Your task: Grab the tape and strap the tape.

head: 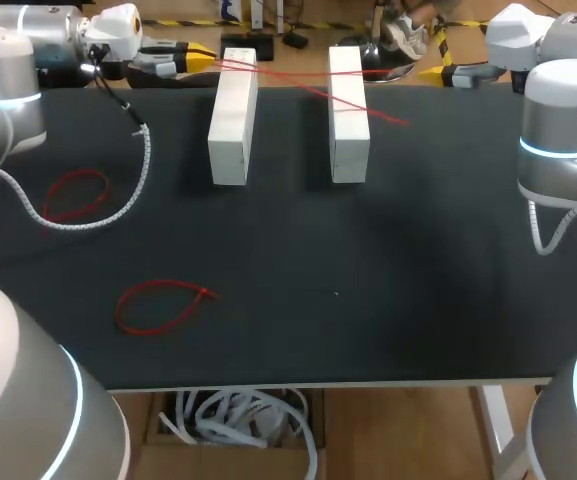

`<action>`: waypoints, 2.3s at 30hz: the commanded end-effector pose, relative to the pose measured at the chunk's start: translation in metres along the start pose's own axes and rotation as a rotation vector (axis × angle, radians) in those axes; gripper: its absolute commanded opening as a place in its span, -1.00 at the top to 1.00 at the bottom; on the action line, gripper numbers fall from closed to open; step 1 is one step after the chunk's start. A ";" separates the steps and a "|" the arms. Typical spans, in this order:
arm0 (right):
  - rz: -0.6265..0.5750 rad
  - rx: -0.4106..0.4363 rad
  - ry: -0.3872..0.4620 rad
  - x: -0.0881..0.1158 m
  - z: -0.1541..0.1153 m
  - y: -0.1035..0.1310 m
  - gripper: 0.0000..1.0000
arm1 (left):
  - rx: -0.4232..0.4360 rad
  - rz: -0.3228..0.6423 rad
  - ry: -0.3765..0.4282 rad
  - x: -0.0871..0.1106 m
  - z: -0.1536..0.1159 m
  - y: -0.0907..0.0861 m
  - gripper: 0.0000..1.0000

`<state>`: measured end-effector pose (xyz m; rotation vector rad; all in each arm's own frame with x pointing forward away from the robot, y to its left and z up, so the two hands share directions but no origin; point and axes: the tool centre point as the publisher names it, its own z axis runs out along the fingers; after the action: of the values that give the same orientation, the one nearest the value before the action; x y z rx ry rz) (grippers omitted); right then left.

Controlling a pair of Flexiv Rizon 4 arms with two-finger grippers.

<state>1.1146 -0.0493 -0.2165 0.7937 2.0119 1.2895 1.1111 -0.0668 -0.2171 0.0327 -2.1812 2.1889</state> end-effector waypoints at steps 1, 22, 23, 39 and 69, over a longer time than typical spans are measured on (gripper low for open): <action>0.000 0.000 0.000 0.000 0.000 0.000 -1.00 | -0.030 0.008 -0.115 0.011 0.009 -0.009 1.00; 0.000 0.000 0.000 0.000 0.000 0.000 -1.00 | 0.163 -0.093 -0.112 0.015 0.033 -0.051 1.00; 0.000 0.000 0.000 0.000 0.000 0.000 -1.00 | 0.180 -0.102 -0.110 0.014 0.034 -0.053 1.00; 0.000 0.000 0.000 0.000 0.000 0.000 -1.00 | 0.339 -0.107 -0.049 0.013 0.052 -0.068 1.00; 0.000 0.000 0.000 0.000 0.000 0.000 -1.00 | 0.331 -0.065 -0.043 0.018 0.068 -0.074 1.00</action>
<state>1.1146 -0.0494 -0.2165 0.7937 2.0119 1.2895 1.0972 -0.1311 -0.1403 0.1591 -1.7884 2.4959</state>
